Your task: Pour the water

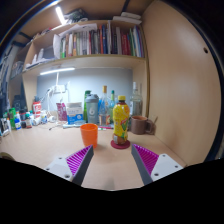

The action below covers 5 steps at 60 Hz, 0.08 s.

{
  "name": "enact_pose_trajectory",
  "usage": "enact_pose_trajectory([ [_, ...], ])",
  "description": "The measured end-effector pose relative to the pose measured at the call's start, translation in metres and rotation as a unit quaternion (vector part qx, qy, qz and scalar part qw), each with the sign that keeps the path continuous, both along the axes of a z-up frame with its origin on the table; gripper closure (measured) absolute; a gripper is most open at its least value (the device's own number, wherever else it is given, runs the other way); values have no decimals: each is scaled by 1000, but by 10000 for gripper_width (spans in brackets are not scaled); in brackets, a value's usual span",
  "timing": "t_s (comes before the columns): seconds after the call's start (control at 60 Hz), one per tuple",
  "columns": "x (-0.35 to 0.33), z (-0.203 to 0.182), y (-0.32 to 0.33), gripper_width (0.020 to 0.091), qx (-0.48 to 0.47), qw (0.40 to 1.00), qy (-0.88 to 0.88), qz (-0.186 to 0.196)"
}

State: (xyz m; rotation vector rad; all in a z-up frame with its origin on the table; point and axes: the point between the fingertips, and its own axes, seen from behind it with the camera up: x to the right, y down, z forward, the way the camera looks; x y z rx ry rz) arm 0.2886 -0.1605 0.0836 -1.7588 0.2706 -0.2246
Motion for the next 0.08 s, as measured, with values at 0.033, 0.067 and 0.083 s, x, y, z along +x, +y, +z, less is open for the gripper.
enact_pose_trajectory([
  [0.033,-6,0,-8,263,2,1000,5,-2],
  [0.067,-11,1,-14,262,5,1000,9,0],
  [0.083,-15,0,-17,263,6,1000,12,0],
])
